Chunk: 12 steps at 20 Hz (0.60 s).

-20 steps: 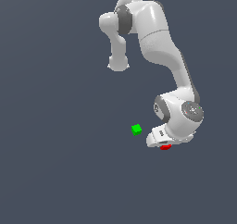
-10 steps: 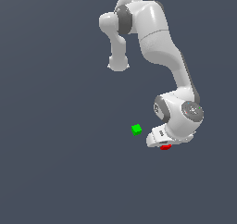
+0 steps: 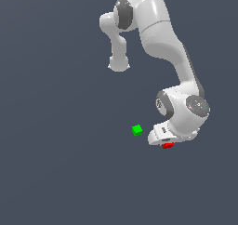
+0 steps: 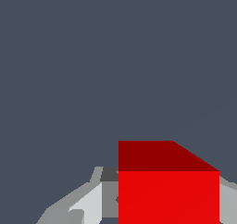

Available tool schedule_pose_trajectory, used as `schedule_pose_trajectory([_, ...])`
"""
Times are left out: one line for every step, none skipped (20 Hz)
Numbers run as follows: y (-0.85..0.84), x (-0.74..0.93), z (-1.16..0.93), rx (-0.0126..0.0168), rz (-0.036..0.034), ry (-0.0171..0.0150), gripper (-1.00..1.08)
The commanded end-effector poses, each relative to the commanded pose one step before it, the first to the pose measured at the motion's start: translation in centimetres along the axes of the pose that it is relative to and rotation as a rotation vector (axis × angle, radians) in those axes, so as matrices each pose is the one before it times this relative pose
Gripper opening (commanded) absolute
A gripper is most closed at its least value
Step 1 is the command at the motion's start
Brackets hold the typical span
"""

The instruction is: Stack the red cube on top of the green cube.

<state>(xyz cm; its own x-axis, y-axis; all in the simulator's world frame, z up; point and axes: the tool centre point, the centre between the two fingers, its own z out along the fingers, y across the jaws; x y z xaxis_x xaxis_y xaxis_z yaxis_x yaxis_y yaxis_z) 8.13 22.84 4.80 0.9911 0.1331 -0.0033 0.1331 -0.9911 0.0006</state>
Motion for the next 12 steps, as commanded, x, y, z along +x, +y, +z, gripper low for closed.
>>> schedule_pose_trajectory([-0.006, 0.045, -1.954, 0.00041, -0.00001, 0.00254, -1.0])
schedule_pose_trajectory([-0.02, -0.016, -0.838, -0.00019, -0.00029, 0.0006, -1.0])
schedule_pose_trajectory([0.002, -0.008, -0.738, 0.0, 0.0, 0.0, -1.0])
schedule_pose_trajectory([0.002, -0.008, -0.675, 0.0, 0.0, 0.0, -1.0])
schedule_pose_trajectory([0.001, -0.006, -0.61, 0.0, 0.0, 0.0, -1.0])
schedule_pose_trajectory([0.001, -0.003, -0.543, 0.0, 0.0, 0.0, -1.0])
schedule_pose_trajectory([0.0, 0.0, -0.475, 0.0, 0.0, 0.0, -1.0])
schedule_pose_trajectory([-0.001, 0.005, -0.407, 0.0, 0.0, 0.0, -1.0])
schedule_pose_trajectory([-0.003, 0.01, -0.337, 0.0, 0.0, 0.0, -1.0])
schedule_pose_trajectory([-0.004, 0.017, -0.266, 0.0, 0.0, 0.0, -1.0])
schedule_pose_trajectory([-0.006, 0.023, -0.195, 0.0, 0.0, 0.0, -1.0])
schedule_pose_trajectory([-0.008, 0.03, -0.123, 0.0, 0.0, 0.0, -1.0])
